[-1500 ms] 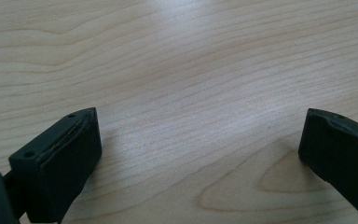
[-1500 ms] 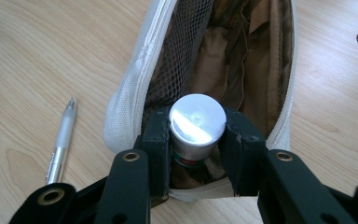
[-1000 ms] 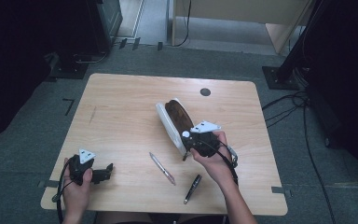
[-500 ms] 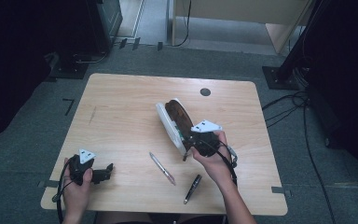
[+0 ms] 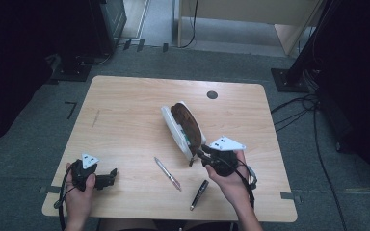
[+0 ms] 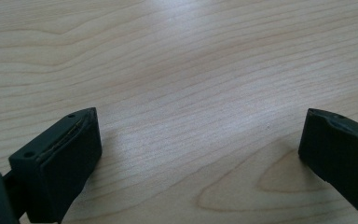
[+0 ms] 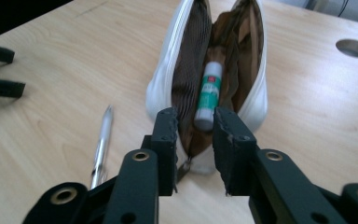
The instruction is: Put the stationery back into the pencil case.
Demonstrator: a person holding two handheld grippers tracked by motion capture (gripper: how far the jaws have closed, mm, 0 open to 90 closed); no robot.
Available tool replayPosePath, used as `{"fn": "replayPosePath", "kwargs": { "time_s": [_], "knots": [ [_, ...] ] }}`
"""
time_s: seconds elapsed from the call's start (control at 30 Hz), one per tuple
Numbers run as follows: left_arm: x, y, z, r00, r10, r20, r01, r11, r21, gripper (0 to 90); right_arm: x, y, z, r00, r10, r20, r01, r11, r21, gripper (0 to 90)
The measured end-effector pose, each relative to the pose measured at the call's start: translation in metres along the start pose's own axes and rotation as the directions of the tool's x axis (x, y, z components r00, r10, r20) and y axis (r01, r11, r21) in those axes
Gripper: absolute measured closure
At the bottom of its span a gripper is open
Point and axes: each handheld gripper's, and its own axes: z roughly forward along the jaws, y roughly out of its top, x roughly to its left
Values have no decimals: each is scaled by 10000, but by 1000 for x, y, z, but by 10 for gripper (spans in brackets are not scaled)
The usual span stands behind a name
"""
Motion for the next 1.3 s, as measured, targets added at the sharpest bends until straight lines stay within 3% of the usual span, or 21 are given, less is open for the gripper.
{"fn": "replayPosePath", "kwargs": {
  "time_s": [0.3, 0.57, 0.73, 0.97, 1.3],
  "knots": [
    [0, 0, 0, 10000, 7, 1, -7, 10000, 0, 0, 13, -36, -12, 9982, 594, -55, -592, 9978, 289, 644],
    [0, 0, 0, 10000, 9, 2, -9, 10000, 1, 0, 24, -61, -16, 9919, 1182, 461, -1197, 9923, 310, 521],
    [0, 0, 0, 10000, 9, 2, -9, 10000, 1, 0, 27, -74, -15, 9856, 1585, 594, -1610, 9862, 397, 413],
    [0, 0, 0, 10000, 8, -1, -8, 10000, 1, 0, 37, -84, -19, 9731, 1853, 1369, -1912, 9811, 311, 239],
    [0, 0, 0, 10000, 10, 4, -10, 10000, 5, 0, 48, -102, -17, 9505, 2436, 1928, -2547, 9664, 347, 142]
  ]
}}
